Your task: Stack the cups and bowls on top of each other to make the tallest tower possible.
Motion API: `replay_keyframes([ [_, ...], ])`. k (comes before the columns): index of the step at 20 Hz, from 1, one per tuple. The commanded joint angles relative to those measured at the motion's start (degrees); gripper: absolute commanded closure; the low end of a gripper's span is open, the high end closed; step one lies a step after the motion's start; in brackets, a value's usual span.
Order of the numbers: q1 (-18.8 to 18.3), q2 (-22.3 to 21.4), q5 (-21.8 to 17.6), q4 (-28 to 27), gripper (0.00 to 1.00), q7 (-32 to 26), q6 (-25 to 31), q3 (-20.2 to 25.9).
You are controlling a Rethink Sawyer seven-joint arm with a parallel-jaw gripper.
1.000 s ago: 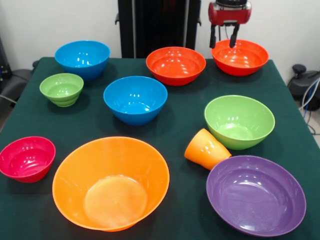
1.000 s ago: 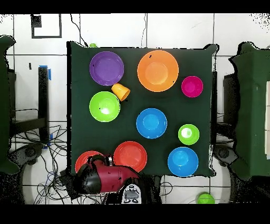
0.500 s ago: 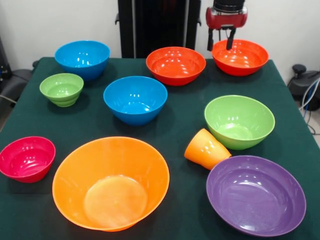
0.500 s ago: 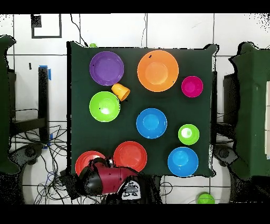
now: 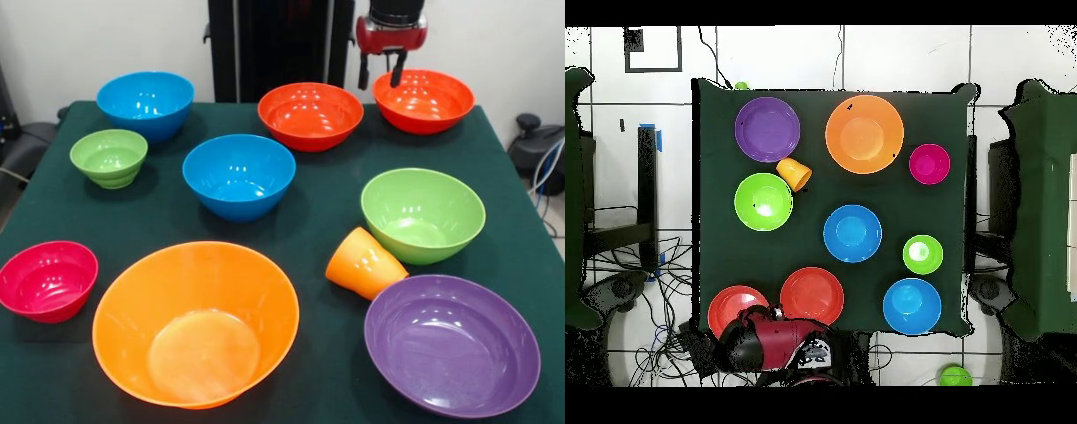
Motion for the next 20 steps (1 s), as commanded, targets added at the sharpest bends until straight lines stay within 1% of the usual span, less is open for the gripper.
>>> replay_keyframes([
  [1,0.9,8.4,-2.8,-3.6,0.00,8.2,-5.1,2.9],
  [5,2.0,11.9,-3.2,-4.7,0.00,8.9,-7.9,2.6],
  [7,2.1,12.8,-3.2,-5.2,0.00,8.7,-7.8,2.6],
  [11,2.2,13.3,-3.4,-5.4,0.00,8.2,-7.4,2.2],
  [15,2.3,12.7,-3.6,-5.0,0.00,8.1,-7.3,2.3],
  [18,1.5,12.4,-4.1,-4.6,0.00,8.1,-7.0,3.0],
  [19,1.2,12.3,-4.2,-4.5,1.00,8.2,-7.2,3.2],
  [20,0.9,12.2,-4.3,-4.5,1.00,8.3,-7.1,3.4],
])
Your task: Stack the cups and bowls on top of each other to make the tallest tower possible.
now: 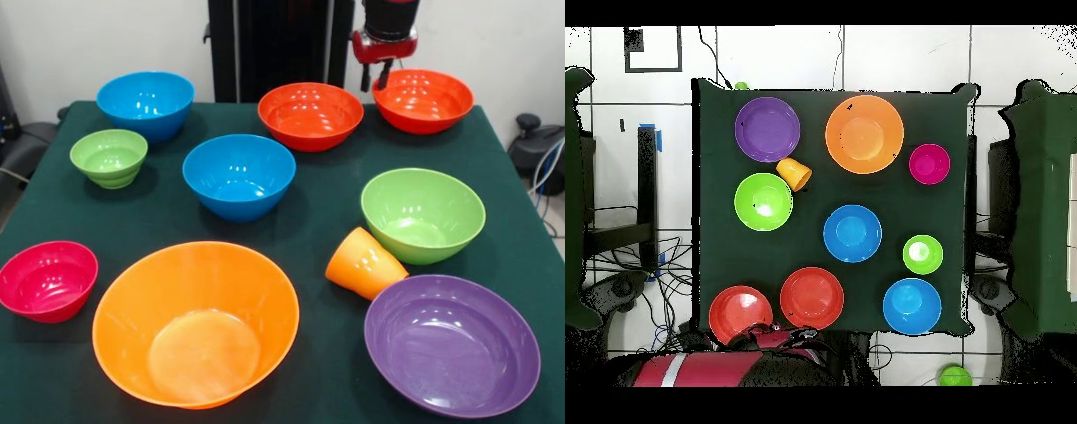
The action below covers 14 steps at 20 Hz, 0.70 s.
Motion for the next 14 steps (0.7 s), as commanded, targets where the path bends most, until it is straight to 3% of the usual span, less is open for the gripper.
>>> replay_keyframes([
  [1,-0.7,1.5,-1.7,-4.4,1.00,8.4,-2.8,3.7],
  [14,0.4,1.6,-0.6,-5.8,1.00,8.0,0.5,3.0],
])
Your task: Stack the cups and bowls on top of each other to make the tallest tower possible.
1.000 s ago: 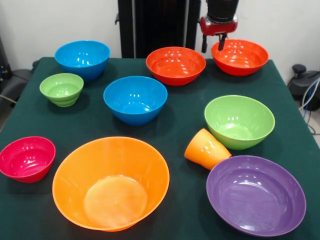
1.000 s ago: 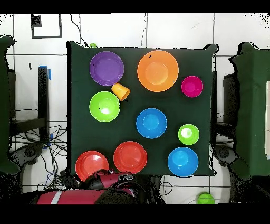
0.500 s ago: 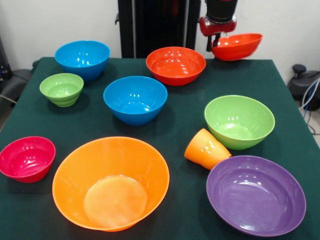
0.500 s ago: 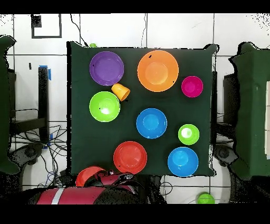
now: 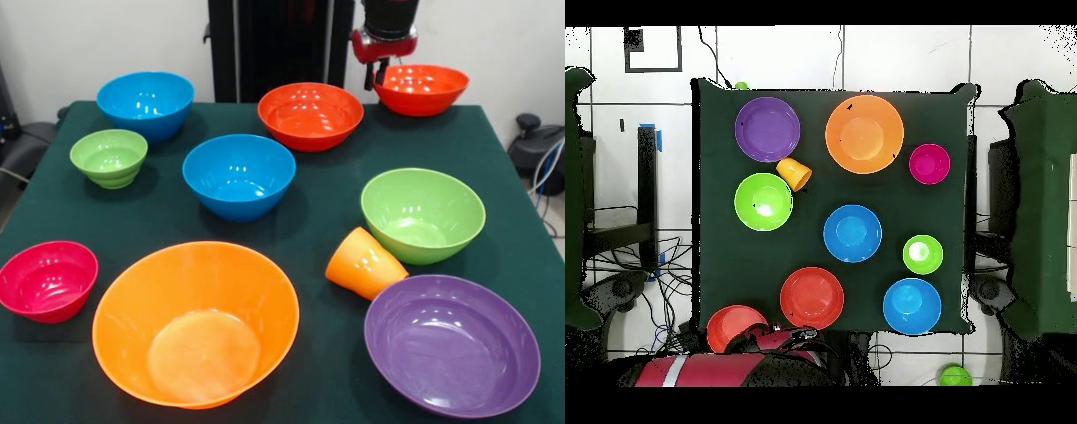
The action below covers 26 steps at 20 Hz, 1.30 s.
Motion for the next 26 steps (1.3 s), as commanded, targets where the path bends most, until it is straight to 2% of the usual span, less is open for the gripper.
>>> replay_keyframes([
  [1,0.7,2.0,0.3,-6.0,1.00,8.0,0.7,2.9],
  [5,1.0,1.7,0.4,-5.8,1.00,8.0,1.0,2.8],
  [7,0.8,0.3,0.6,-5.2,1.00,7.5,3.1,3.0],
  [8,0.1,-1.9,0.4,-4.7,1.00,6.6,6.0,3.4],
  [9,-2.1,-5.8,0.0,-3.1,1.00,5.4,9.9,5.0],
  [10,-6.0,-11.3,-0.4,-0.5,1.00,4.3,14.0,8.2],
  [12,-15.5,-21.2,0.0,4.8,1.00,2.1,21.0,17.3],
  [13,-18.9,-23.7,0.8,6.3,1.00,1.3,23.2,20.9],
  [15,-22.6,-25.3,1.1,7.2,1.00,0.3,23.7,24.9],
  [20,-24.1,-27.3,-0.7,5.9,1.00,-0.2,23.5,26.2],
  [25,-29.3,-30.0,0.6,8.0,1.00,2.0,21.3,33.2],
  [26,-30.7,-29.8,1.4,8.2,1.00,1.6,22.3,35.0],
])
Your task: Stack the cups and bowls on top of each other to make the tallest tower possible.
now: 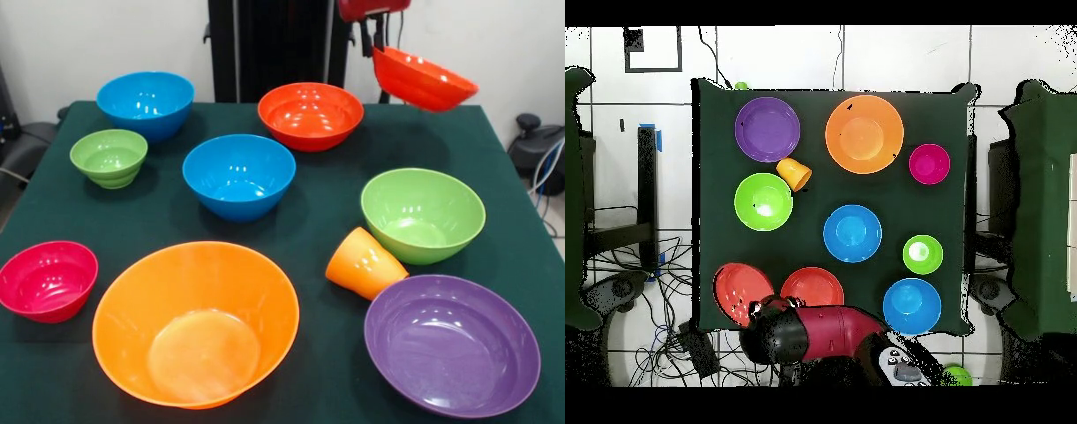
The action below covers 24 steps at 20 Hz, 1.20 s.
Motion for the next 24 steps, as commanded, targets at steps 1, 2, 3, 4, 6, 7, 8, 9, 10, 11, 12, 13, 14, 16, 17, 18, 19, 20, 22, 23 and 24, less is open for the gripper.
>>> replay_keyframes([
  [1,-4.6,-4.4,2.3,2.7,1.00,1.3,4.1,15.4],
  [2,-5.8,-4.1,2.6,2.4,1.00,1.2,4.7,16.5],
  [3,-6.6,-4.5,3.4,2.3,1.00,0.7,6.6,17.5],
  [4,-7.1,-4.4,4.0,1.5,1.00,0.6,7.8,18.2],
  [6,-7.6,-3.8,4.4,0.4,1.00,0.6,9.5,18.9],
  [7,-8.4,-3.6,4.7,0.3,1.00,1.0,9.1,19.8],
  [8,-8.8,-2.6,4.7,-0.7,1.00,0.9,9.5,20.3],
  [9,-9.9,-1.8,4.9,-0.9,1.00,1.0,8.9,21.6],
  [10,-11.0,0.1,4.6,-1.4,1.00,0.5,8.6,22.9],
  [11,-12.3,1.4,4.2,-1.8,1.00,0.1,7.2,24.5],
  [12,-13.6,2.1,4.1,-2.0,1.00,0.6,5.6,25.7],
  [13,-14.9,2.9,3.9,-2.2,1.00,1.1,4.0,27.0],
  [14,-16.4,3.1,4.2,-2.5,1.00,0.6,5.1,28.1],
  [16,-20.6,2.8,6.1,-2.4,1.00,-0.2,8.3,32.6],
  [17,-23.2,2.5,6.8,-2.0,1.00,-0.4,9.1,35.5],
  [18,-25.1,2.6,7.2,-2.5,1.00,-1.1,10.4,37.0],
  [19,-26.4,3.0,6.8,-2.9,1.00,-2.3,12.0,37.5],
  [20,-27.1,3.4,6.0,-3.6,1.00,-3.0,12.6,37.3],
  [22,-29.4,3.6,5.9,-4.6,1.00,-4.7,16.2,39.0],
  [23,-30.9,3.4,6.4,-4.9,1.00,-5.4,18.7,40.5],
  [24,-32.3,3.4,7.0,-5.9,1.00,-6.5,22.1,41.4],
])
